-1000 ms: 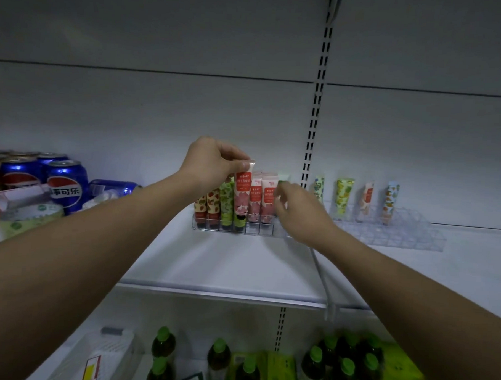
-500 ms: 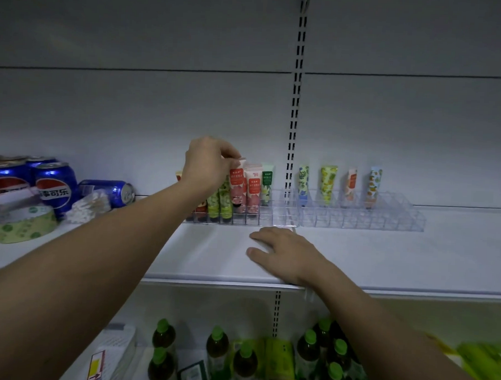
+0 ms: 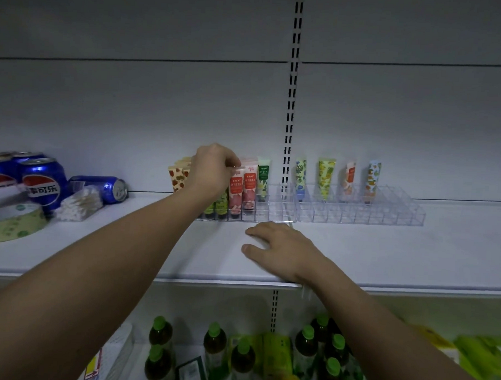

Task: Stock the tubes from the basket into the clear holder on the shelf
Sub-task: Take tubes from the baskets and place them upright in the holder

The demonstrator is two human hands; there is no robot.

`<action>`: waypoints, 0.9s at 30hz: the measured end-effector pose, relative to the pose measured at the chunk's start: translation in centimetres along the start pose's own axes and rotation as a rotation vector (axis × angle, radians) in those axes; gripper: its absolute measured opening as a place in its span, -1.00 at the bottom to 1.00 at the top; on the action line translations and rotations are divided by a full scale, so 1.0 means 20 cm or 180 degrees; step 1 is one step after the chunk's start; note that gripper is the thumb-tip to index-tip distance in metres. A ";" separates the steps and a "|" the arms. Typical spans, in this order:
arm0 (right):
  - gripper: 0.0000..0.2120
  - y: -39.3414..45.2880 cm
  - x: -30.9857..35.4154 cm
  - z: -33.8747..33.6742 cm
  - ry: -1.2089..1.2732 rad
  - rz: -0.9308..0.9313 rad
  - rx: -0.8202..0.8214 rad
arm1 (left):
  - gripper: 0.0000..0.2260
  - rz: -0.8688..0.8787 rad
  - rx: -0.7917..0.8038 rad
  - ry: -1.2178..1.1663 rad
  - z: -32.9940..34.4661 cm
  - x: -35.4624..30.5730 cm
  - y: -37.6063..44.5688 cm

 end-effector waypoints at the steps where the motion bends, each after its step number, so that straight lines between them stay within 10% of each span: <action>1: -0.49 0.00 0.00 0.00 0.0010 0.0000 0.0002 | -0.85 0.0029 -0.0014 0.0027 0.01 0.00 0.00; 27: -0.73 -0.22 0.27 -0.15 -0.0002 0.0221 0.0007 | -0.80 -0.0060 0.1033 0.0178 -0.51 -0.03 -0.59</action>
Point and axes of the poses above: each hand's wrist, its own y-axis towards the middle knuckle, its own z-axis out of the palm, x = y × z, the point moved 2 cm from there along y, towards the middle knuckle, and after that the axes turned 2 degrees about z, right-handed, at the moved point
